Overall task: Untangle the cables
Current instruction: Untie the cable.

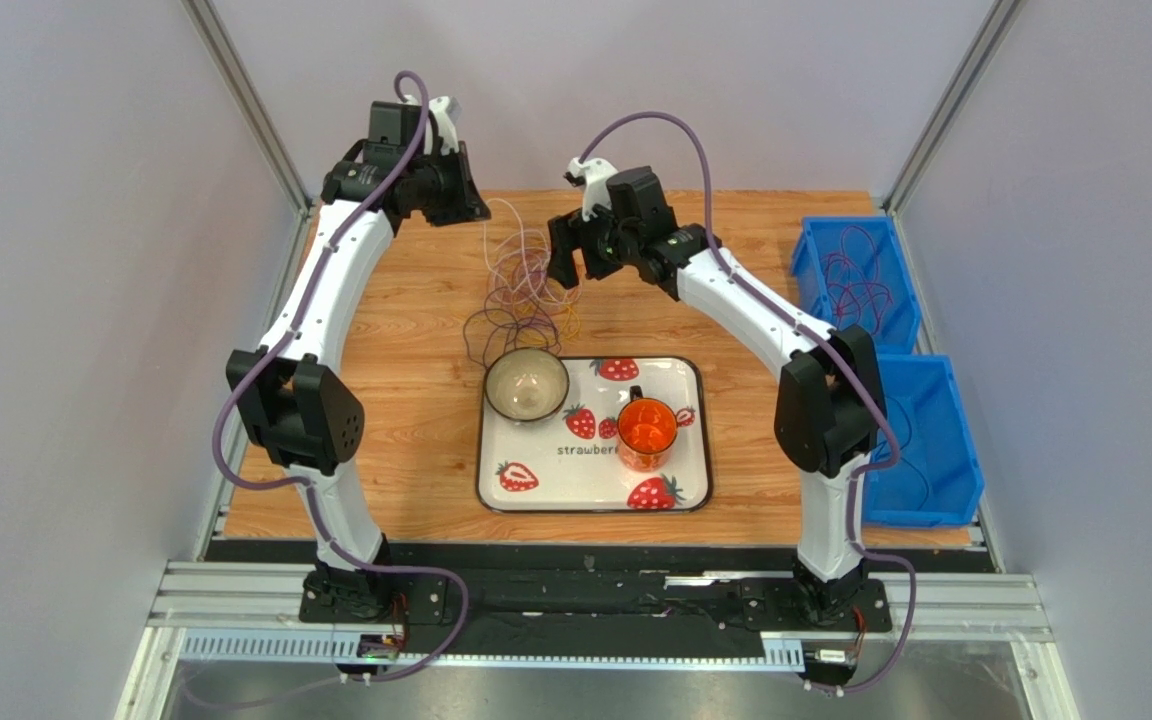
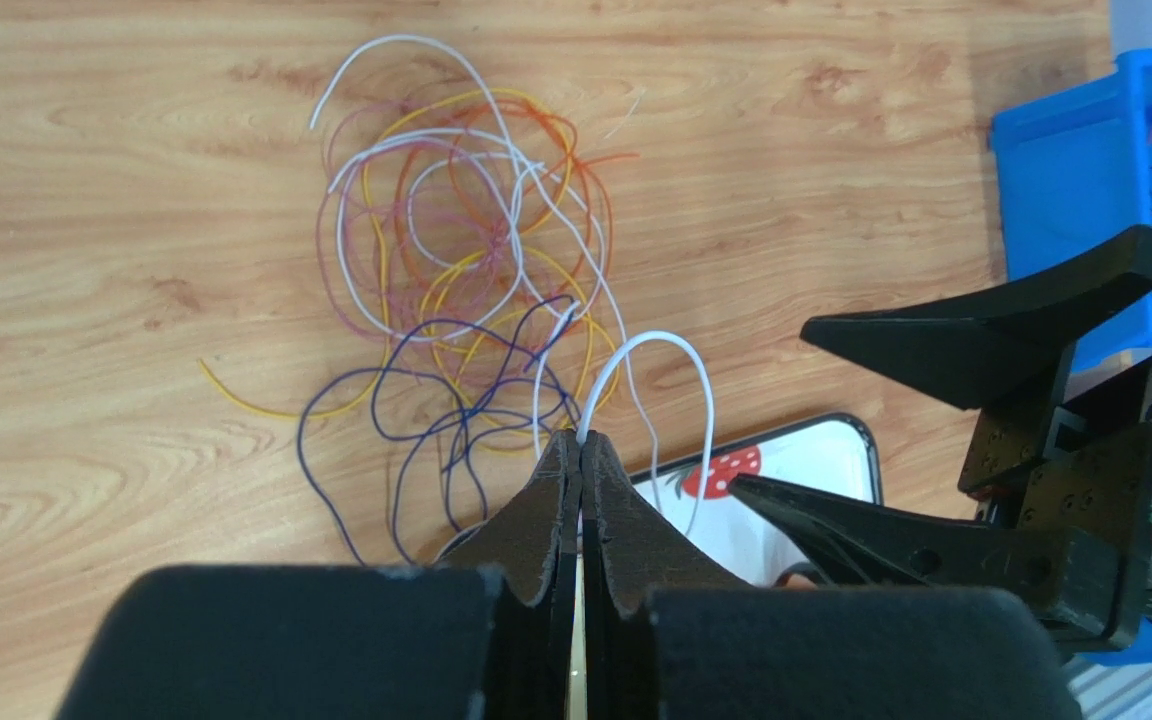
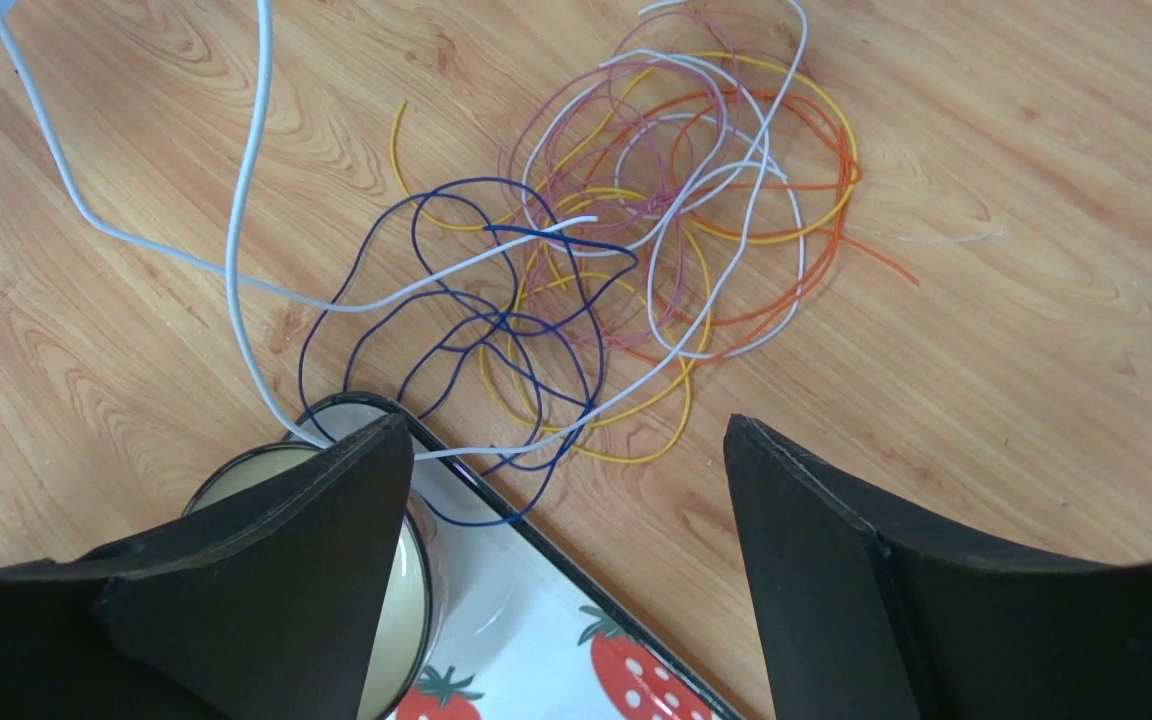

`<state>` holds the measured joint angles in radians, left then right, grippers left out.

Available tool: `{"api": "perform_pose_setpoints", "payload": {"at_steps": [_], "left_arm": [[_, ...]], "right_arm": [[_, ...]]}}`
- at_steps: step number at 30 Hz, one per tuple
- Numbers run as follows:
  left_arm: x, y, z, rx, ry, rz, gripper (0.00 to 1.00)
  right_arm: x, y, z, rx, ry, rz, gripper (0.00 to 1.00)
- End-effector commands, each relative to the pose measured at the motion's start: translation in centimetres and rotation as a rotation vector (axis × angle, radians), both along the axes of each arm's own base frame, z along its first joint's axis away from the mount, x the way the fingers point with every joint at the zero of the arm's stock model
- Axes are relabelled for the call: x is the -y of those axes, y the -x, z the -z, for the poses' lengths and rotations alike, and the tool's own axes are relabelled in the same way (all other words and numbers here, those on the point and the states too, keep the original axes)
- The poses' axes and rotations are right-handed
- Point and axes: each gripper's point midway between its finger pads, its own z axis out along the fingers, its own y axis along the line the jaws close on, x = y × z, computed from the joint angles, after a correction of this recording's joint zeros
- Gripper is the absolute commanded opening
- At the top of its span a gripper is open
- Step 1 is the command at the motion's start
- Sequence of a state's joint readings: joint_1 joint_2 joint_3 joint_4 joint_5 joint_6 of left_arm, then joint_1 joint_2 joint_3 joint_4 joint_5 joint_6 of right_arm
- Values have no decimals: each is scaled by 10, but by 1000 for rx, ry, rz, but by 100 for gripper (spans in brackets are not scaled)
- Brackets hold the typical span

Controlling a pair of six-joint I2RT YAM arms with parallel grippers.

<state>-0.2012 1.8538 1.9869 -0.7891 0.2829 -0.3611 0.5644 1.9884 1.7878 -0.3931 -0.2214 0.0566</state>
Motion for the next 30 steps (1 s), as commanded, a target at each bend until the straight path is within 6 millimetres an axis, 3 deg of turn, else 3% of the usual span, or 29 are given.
{"api": "perform_pose_setpoints", "payload": {"at_steps": [1, 5, 7, 12, 17, 30], "left_arm": [[-12, 1, -13, 24, 9, -44, 0], [-26, -3, -2, -6, 8, -86, 0], [-33, -5, 1, -17, 7, -101, 0], [-41, -6, 0, -16, 20, -115, 0], [-45, -7, 3, -25, 31, -118, 0], [-54, -9, 5, -30, 56, -132, 0]], "right_arm": [[-4, -4, 0, 86, 15, -58, 79], [4, 2, 9, 93, 36, -79, 79], [7, 11, 24, 77, 66, -119, 79], [1, 18, 46, 39, 72, -173, 77], [-9, 11, 41, 59, 47, -196, 76], [-45, 11, 56, 62, 64, -357, 74]]}}
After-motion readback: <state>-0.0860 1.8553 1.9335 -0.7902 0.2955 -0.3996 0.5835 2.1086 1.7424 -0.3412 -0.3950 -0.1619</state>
